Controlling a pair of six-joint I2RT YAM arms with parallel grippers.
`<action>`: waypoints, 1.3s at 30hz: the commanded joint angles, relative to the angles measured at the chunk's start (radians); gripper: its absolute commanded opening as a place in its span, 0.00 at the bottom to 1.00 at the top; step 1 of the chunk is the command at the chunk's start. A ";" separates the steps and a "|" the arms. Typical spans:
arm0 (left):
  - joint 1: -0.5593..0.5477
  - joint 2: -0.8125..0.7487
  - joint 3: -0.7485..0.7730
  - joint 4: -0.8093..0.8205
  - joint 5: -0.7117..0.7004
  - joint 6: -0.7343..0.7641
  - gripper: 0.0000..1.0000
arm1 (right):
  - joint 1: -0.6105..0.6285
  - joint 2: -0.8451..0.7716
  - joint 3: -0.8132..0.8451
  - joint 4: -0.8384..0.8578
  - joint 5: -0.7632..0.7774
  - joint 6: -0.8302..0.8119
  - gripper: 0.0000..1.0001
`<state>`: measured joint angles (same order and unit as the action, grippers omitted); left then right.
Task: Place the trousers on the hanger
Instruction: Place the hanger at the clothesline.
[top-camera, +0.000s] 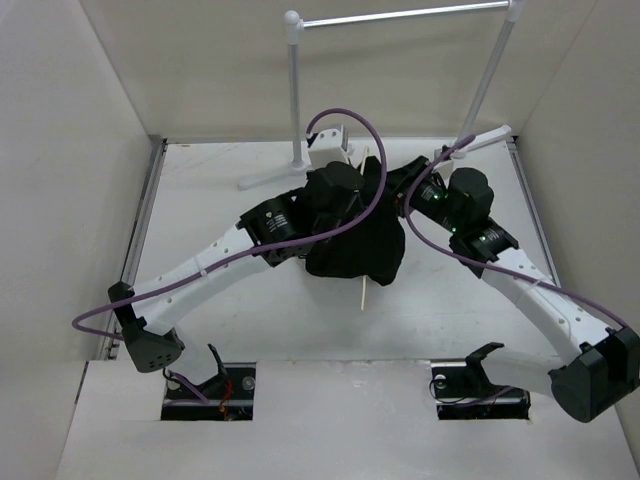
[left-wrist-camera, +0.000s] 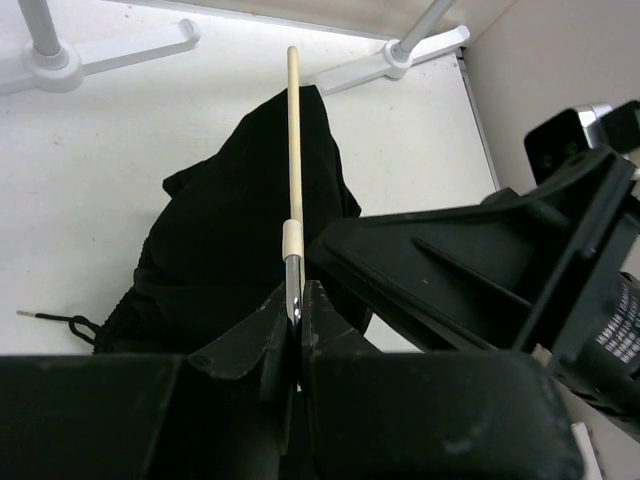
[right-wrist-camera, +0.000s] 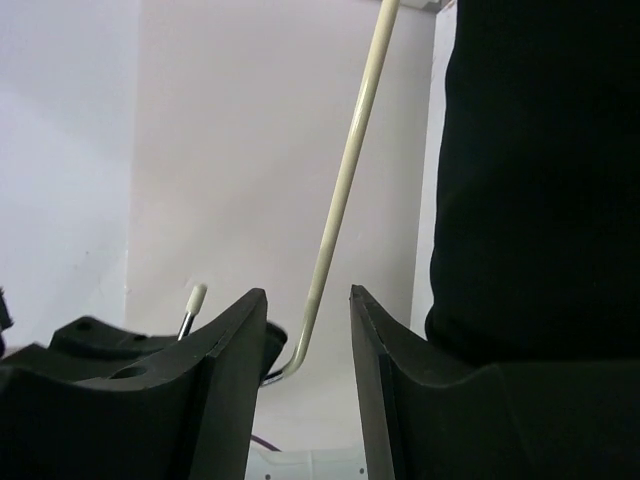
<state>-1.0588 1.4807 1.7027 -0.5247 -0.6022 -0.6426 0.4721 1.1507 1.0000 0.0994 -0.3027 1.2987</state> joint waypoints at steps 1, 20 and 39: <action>-0.014 -0.023 0.069 0.089 -0.013 0.006 0.00 | 0.007 0.017 0.046 0.095 -0.012 0.037 0.43; -0.033 -0.025 0.075 0.134 -0.013 0.020 0.00 | 0.026 0.023 -0.052 0.160 -0.019 0.126 0.33; -0.039 -0.005 0.072 0.163 -0.018 0.041 0.00 | 0.021 -0.022 -0.075 0.117 0.036 0.154 0.12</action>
<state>-1.0943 1.4956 1.7092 -0.5026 -0.5957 -0.6075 0.4866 1.1595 0.9329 0.1909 -0.2852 1.4597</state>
